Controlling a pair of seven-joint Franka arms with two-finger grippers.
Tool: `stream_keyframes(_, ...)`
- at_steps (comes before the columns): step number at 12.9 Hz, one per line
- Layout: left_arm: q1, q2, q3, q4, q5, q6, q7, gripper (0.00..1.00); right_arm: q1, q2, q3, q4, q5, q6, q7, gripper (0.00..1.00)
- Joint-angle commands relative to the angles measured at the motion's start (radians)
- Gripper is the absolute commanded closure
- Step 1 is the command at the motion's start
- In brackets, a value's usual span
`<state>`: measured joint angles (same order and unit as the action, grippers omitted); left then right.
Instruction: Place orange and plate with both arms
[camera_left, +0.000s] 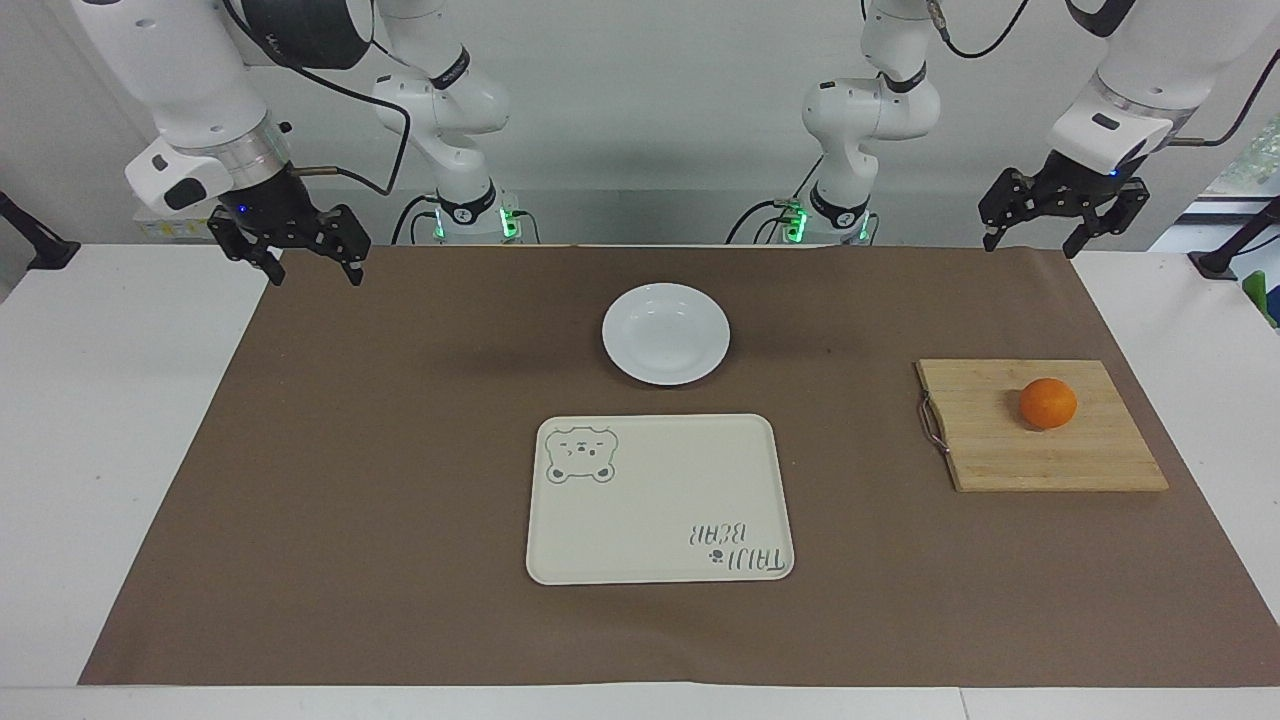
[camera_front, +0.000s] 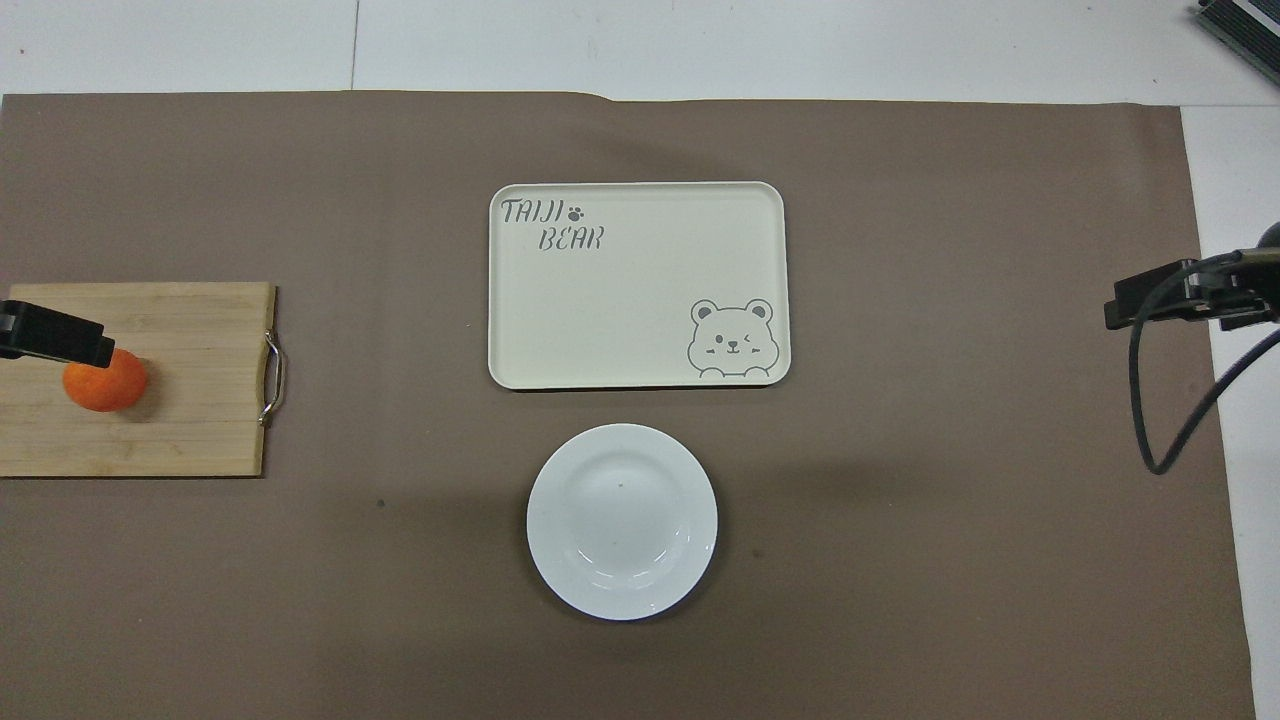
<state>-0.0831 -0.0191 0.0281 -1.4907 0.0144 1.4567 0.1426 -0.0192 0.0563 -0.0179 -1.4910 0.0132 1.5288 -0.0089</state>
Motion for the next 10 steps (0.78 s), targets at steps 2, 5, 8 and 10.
stream_keyframes(2, 0.006, -0.032, -0.004, -0.031, 0.009, -0.003, 0.011, 0.00, -0.008, 0.007, 0.009, 0.012, 0.002, -0.002, 0.015, 0.00)
stream_keyframes(5, 0.008, -0.032, -0.002, -0.031, 0.007, -0.001, 0.009, 0.00, -0.008, 0.007, 0.009, 0.014, 0.004, -0.004, 0.015, 0.00)
stream_keyframes(8, 0.008, -0.032, -0.001, -0.032, 0.007, -0.002, 0.009, 0.00, -0.008, 0.007, 0.009, 0.014, 0.004, -0.004, 0.015, 0.00)
stream_keyframes(10, 0.006, -0.032, -0.002, -0.031, 0.007, -0.002, 0.009, 0.00, -0.008, 0.007, 0.009, 0.012, 0.002, -0.004, 0.015, 0.00)
